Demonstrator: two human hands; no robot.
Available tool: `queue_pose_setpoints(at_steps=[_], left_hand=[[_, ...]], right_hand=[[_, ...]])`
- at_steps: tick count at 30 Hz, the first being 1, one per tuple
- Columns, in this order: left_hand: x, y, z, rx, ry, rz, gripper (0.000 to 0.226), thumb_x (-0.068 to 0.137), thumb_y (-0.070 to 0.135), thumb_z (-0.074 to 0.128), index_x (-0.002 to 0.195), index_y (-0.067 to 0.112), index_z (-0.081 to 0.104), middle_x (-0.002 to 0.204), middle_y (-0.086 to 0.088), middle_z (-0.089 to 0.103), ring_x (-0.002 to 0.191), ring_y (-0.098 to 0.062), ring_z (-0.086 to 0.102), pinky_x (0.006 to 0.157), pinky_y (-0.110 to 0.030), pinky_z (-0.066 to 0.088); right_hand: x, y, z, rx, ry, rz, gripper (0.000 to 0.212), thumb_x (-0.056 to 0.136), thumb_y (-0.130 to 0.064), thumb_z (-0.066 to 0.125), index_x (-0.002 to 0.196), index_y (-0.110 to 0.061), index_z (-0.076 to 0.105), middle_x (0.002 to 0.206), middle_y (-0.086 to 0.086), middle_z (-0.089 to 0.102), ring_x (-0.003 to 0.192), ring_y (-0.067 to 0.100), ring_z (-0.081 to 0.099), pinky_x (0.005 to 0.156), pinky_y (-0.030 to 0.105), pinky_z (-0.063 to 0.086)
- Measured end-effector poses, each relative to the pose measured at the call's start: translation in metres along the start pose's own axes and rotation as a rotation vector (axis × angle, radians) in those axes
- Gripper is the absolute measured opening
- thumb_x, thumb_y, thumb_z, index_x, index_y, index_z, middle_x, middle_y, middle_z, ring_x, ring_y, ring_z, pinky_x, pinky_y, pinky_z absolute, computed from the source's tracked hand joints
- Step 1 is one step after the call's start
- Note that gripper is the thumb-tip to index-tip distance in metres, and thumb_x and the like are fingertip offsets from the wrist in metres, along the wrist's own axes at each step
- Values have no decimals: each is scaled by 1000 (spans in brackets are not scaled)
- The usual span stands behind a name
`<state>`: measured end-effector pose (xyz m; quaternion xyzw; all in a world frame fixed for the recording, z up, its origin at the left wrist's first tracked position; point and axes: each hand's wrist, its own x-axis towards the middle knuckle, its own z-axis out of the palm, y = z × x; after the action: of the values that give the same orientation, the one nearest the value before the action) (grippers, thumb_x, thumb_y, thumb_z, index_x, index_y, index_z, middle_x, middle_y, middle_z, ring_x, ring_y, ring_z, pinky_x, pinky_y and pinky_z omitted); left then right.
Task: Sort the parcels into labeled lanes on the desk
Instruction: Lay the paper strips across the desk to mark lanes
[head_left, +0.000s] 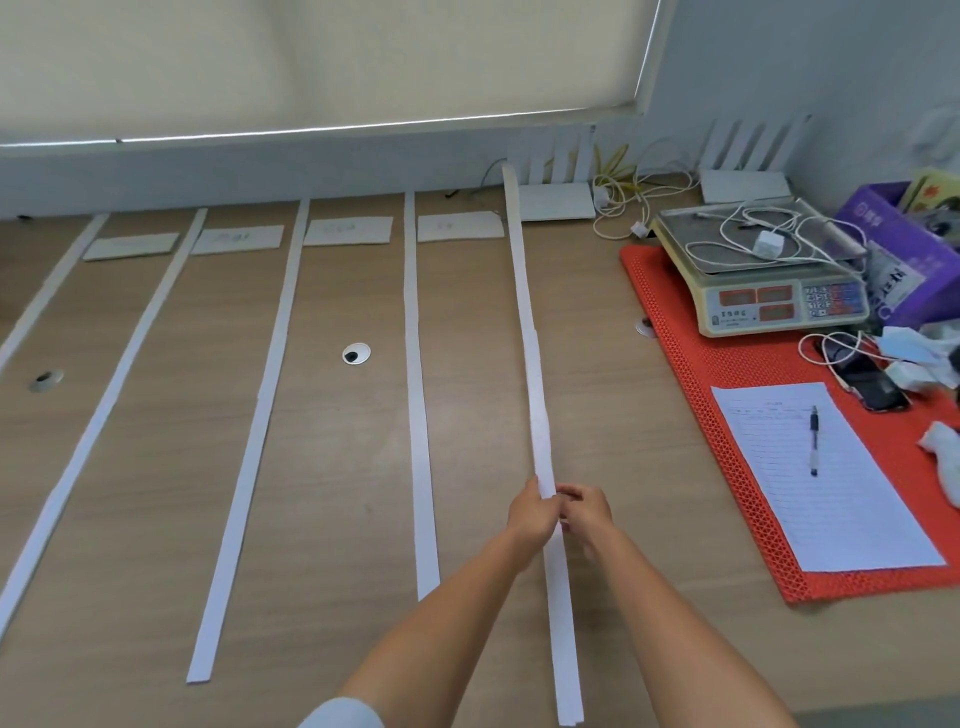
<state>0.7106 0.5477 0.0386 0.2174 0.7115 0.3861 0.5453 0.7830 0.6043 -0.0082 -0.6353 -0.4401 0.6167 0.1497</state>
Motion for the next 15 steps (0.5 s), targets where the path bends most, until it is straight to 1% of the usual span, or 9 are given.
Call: queue_pose_setpoints(at_steps=[2, 4, 6, 8, 9, 11, 14, 15], left_hand=[[0, 0, 0, -24, -27, -15, 34, 86, 3, 41, 118, 6, 54, 105, -9, 59, 72, -9, 58, 45, -7, 45], [0, -2, 2, -28, -48, -24, 34, 86, 3, 40, 116, 5, 57, 104, -10, 60, 73, -11, 59, 48, -10, 47], [-1, -2, 5, -12, -64, -26, 34, 87, 4, 41, 118, 7, 56, 110, -11, 61, 84, -16, 60, 61, -14, 49], [0, -3, 8, 2, -82, -27, 36, 89, 7, 41, 123, 9, 53, 118, -10, 59, 98, -19, 58, 77, -20, 46], [0, -3, 10, 4, -91, -24, 38, 90, 8, 41, 126, 11, 52, 119, -7, 58, 101, -18, 56, 81, -21, 44], [1, -2, 11, 5, -109, -10, 41, 90, 9, 42, 129, 14, 50, 119, -1, 57, 102, -15, 54, 82, -20, 41], [2, -2, 11, 11, -111, -12, 46, 89, 7, 40, 134, 13, 43, 115, 1, 54, 99, -14, 52, 72, -15, 42], [3, -3, 10, 17, -106, -22, 49, 89, 7, 40, 138, 13, 39, 115, 0, 53, 101, -15, 52, 72, -15, 42]], right_hand=[[2, 6, -1, -3, 13, 7, 30, 86, 5, 54, 113, 0, 64, 106, 16, 68, 88, 28, 64, 78, 35, 54], [5, 10, -3, -3, 35, 6, 30, 86, 5, 54, 113, 0, 65, 108, 17, 68, 92, 29, 65, 84, 36, 54], [6, 11, -6, -21, 66, -5, 31, 86, 5, 53, 113, 0, 66, 108, 16, 68, 90, 27, 64, 82, 33, 53], [6, 10, -8, -48, 100, -25, 32, 86, 6, 51, 113, -1, 66, 108, 15, 68, 89, 25, 64, 80, 30, 52], [7, 9, -8, -54, 120, -34, 32, 86, 6, 50, 113, 0, 66, 110, 15, 68, 92, 27, 64, 81, 30, 51], [8, 5, -10, -59, 175, -53, 32, 87, 7, 48, 114, 1, 65, 113, 16, 67, 100, 30, 64, 84, 30, 50], [11, -2, -15, -86, 251, -81, 33, 89, 6, 46, 115, 1, 64, 116, 15, 66, 106, 30, 61, 87, 30, 48], [12, -4, -16, -93, 265, -88, 33, 89, 6, 46, 116, 1, 64, 117, 15, 65, 107, 30, 61, 89, 31, 48]])
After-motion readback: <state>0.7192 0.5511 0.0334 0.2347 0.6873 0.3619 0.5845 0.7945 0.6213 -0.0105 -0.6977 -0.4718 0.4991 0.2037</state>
